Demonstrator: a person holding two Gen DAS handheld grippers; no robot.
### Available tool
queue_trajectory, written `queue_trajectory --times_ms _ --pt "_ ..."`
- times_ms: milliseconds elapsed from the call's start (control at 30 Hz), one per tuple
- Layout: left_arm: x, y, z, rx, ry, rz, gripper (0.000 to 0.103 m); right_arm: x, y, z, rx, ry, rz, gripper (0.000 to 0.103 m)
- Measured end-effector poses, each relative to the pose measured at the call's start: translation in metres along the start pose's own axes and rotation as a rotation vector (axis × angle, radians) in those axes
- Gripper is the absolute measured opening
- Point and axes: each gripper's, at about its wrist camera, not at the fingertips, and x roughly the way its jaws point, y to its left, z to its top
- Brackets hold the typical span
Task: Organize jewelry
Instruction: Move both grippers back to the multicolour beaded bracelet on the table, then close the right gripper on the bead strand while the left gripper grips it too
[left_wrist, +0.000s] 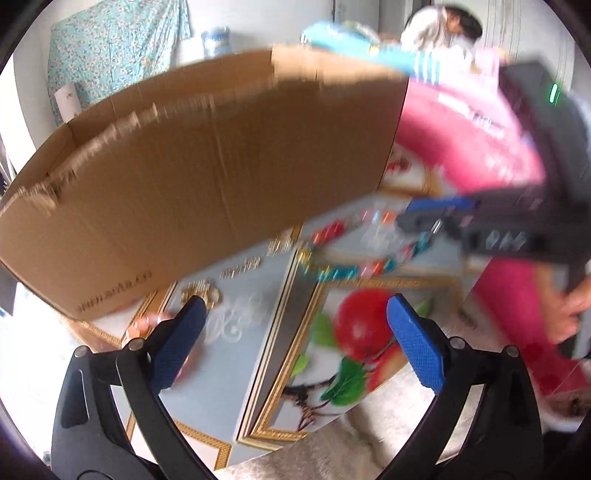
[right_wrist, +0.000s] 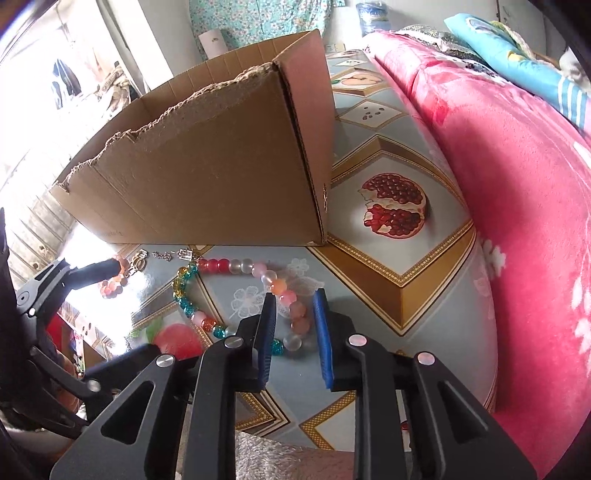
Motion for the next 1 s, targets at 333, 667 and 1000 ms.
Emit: queue_trajectory --times_ms 333,667,1000 --pt "0.022 0.010 0.024 -0.083 0.028 -0.052 0.042 0.000 -0.002 -0.002 0.007 -0.020 0.006 0.021" --pt "0.032 0.003 0.022 -0.075 0.073 -0.073 0.009 0.000 -0.005 -0.003 0.011 -0.025 0.031 0.021" --pt "0.017 -0.002 0.008 -0.080 0.092 -0.092 0.009 0.004 0.007 -0.002 -0.035 -0.017 0.028 0.021"
